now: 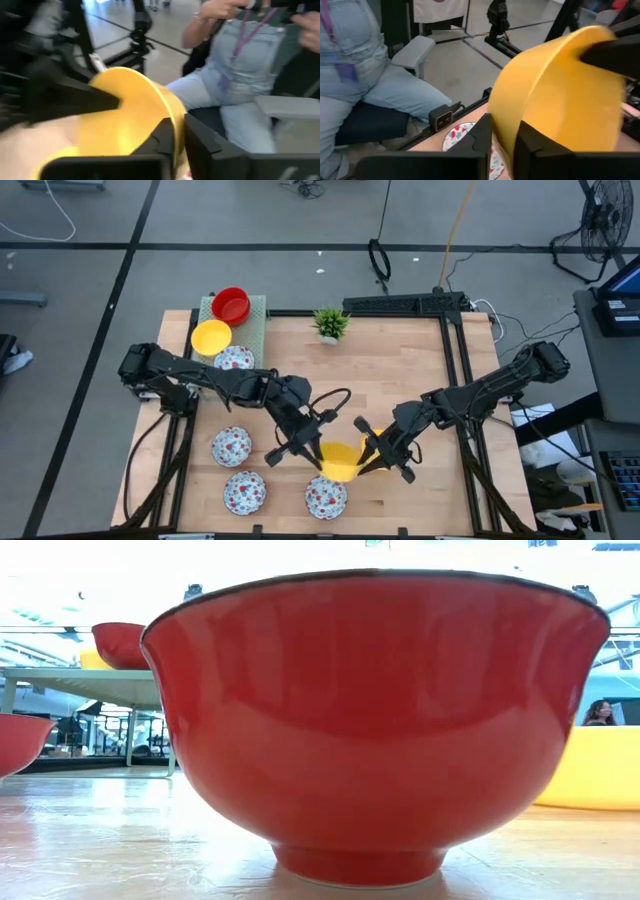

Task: Pick & Place Mini bowls
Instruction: Stack the yellow bowl on the yellow bowls on the shelf

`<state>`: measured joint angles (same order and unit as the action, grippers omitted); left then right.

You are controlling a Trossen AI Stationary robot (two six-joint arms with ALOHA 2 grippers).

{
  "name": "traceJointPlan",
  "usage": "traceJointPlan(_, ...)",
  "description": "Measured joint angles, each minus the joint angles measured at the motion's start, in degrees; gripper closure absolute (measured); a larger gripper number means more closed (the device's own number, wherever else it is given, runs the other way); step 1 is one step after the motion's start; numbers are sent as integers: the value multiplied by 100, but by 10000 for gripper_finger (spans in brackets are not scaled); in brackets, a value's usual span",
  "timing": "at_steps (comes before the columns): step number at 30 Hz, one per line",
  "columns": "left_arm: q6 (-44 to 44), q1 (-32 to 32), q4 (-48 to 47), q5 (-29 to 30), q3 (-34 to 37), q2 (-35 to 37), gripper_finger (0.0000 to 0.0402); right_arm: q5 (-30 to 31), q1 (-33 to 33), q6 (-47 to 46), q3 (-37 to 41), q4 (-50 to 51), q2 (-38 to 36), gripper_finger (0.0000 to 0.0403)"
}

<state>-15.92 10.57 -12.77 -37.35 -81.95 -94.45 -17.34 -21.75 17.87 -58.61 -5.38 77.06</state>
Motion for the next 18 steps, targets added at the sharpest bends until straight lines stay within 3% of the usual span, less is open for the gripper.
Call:
traceJointPlan(5,46,2,6,-114,10,-9,385,104,3,-7,-15,-67,-18,322)
traceJointPlan(11,164,-33,103,191,10,-20,395,313,18,-293,-24,-53,-113,250)
traceJointPlan(18,211,-55,119,376,-1,-10,396,1189,10,-385,-22,434,-593,191)
